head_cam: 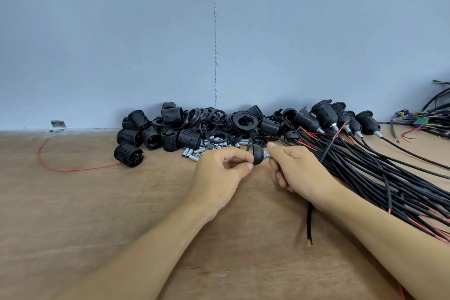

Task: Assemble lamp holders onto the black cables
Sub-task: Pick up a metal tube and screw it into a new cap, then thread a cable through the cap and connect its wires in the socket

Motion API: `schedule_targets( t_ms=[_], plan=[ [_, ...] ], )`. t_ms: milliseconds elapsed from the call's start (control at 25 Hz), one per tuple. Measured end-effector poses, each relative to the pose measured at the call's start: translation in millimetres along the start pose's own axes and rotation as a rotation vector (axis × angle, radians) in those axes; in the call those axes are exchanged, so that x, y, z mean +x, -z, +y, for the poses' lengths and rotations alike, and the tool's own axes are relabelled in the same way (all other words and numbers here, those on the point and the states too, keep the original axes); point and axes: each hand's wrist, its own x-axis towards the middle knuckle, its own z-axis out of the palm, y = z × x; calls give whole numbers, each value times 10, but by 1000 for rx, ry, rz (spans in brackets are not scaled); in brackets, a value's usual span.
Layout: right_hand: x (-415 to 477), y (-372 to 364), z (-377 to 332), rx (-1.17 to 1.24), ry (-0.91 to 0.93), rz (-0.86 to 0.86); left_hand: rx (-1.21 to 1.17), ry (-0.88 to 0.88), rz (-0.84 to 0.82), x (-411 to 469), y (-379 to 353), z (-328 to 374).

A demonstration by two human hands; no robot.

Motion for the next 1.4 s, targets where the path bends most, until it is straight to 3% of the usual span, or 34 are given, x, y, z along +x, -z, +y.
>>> schedule_targets(
  t_ms=[120,200,440,680,880,1080,1200,1280,1400],
  plan=[
    [1,14,1,103,-38,-12,294,-320,106,-55,-39,31],
    [-7,22,5,114,-1,7,361,-451,158,-78,-68,21],
    [-14,55,50,103,132,4,225,-318,125,-97,-91,-12],
    [-3,38,22,-157,155,111,288,-519,118,-133,-124,69],
    [-2,41,15,-148,149,141,495,-681,107,-144,-136,41],
    [56,71,86,77,103,334,445,-607,125,-270,-237,252],
    [97,74,102,207,59,358,555,-315,-161,-416,-437,343],
    [101,48,97,234,62,348,724,-241,-328,-485,-543,359],
    [106,41,97,254,89,371,750,-164,-361,-413,-553,375]
  ],
)
